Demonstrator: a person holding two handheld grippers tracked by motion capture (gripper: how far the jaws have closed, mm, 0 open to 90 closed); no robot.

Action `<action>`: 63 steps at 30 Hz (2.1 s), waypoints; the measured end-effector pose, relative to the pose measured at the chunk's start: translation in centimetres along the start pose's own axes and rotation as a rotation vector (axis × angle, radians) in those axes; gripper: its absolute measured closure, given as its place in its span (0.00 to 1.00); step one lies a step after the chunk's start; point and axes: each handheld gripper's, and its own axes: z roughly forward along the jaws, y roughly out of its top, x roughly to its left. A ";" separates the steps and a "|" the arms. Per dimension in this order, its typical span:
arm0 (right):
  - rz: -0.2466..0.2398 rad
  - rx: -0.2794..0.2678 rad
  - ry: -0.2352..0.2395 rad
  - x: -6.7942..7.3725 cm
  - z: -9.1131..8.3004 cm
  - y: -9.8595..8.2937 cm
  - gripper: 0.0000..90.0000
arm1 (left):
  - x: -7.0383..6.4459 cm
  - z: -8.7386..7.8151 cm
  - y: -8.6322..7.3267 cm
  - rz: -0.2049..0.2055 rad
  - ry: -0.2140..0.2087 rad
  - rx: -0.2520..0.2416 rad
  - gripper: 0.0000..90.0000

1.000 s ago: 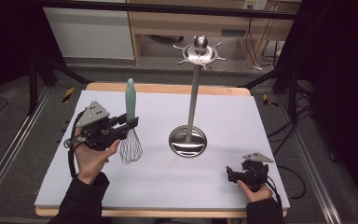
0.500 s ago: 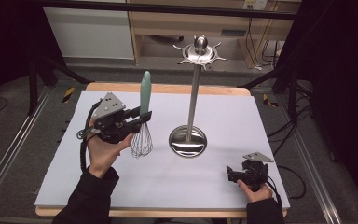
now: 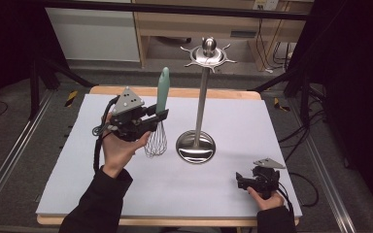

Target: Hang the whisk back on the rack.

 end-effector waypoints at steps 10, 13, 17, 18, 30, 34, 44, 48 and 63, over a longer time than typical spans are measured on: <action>-0.002 -0.002 0.000 0.0 0.0 0.0 0.08 | -0.2 1.1 0.7 -0.010 -0.008 0.000 0.76; -0.002 -0.002 0.001 0.0 0.0 0.0 0.08 | -0.3 1.2 1.0 -0.001 -0.009 0.001 0.76; 0.004 -0.001 0.002 0.0 0.0 0.0 0.08 | -0.5 1.4 1.3 0.005 -0.008 0.006 0.76; 0.002 -0.002 0.003 0.0 0.0 0.0 0.08 | -0.6 1.5 1.4 0.008 -0.008 0.008 0.76; 0.008 -0.001 0.005 0.0 -0.1 0.0 0.08 | -0.7 2.4 2.0 0.010 -0.001 0.022 0.76; 0.013 0.001 0.005 0.0 -0.1 0.0 0.08 | -0.8 2.6 2.2 0.015 0.004 0.026 0.76; 0.013 0.000 0.010 0.0 -0.1 0.0 0.08 | -1.1 3.1 2.5 0.019 0.012 0.036 0.76; 0.013 0.001 0.009 0.0 -0.1 0.0 0.08 | -1.2 3.3 2.6 0.024 0.014 0.045 0.76; 0.008 -0.002 0.014 0.0 -0.1 0.0 0.08 | -1.3 4.5 3.1 0.022 0.022 0.062 0.76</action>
